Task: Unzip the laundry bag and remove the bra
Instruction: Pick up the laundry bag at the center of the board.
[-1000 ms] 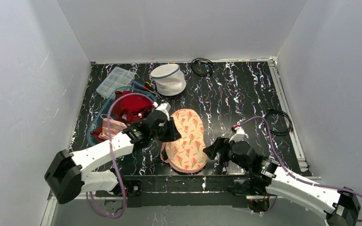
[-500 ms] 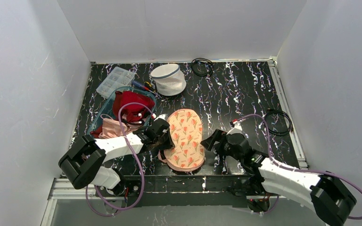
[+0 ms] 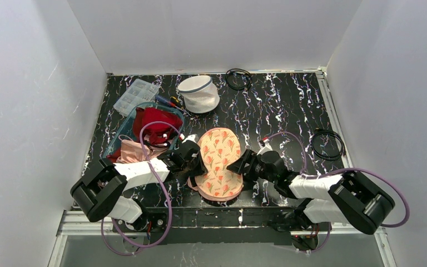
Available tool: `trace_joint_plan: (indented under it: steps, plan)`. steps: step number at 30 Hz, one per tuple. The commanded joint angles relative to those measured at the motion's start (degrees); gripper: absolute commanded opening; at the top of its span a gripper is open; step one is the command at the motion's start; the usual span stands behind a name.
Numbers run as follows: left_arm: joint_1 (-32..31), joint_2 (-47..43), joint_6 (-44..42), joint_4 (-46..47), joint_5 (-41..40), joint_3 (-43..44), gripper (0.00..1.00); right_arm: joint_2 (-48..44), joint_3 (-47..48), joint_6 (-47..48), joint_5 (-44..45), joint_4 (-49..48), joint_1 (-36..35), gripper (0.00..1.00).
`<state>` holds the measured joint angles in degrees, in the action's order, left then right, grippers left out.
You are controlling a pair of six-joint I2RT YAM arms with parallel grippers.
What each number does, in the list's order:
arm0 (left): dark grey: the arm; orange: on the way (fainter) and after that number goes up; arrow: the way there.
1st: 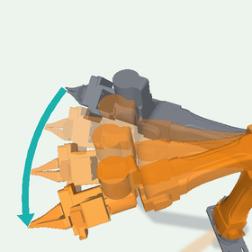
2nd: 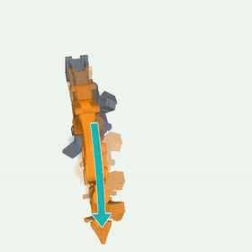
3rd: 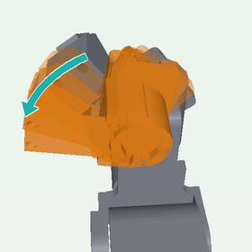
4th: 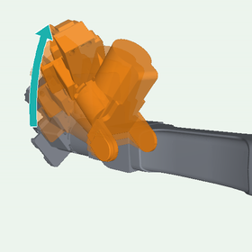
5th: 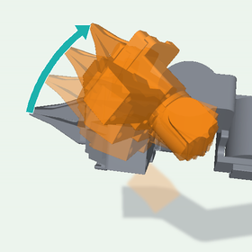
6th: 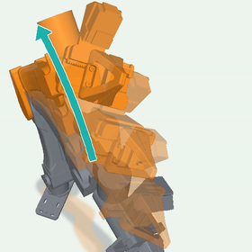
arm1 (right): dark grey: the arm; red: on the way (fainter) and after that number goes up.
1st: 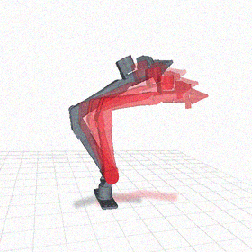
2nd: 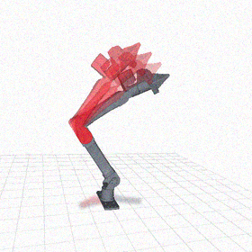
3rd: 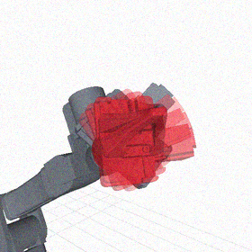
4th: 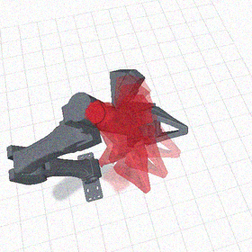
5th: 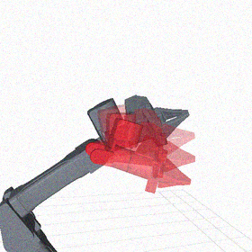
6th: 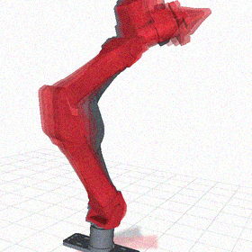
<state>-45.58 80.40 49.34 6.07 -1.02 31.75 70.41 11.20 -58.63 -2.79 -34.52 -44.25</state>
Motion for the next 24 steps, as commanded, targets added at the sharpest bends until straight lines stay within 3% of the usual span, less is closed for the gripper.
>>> trace_joint_plan:
  steps: [1,16,21,24]
  plan:
    - [0.15,-0.72,-0.73,-2.64,-1.70,-1.86,0.00,3.54,0.51,-3.42,-4.40,-3.21,0.06,0.79]
    - [0.08,-0.60,0.07,-1.40,-1.09,-3.38,0.00,12.31,2.89,-4.54,-7.63,-9.87,-1.45,0.39]
    - [0.07,-2.93,0.62,-1.57,-1.44,-4.73,0.00,11.67,3.37,-3.72,-7.74,-10.32,-1.98,0.18]
    - [0.08,-7.27,1.65,-2.48,-2.50,-6.24,0.00,7.23,4.69,-0.89,-6.84,-4.53,-2.03,0.01]
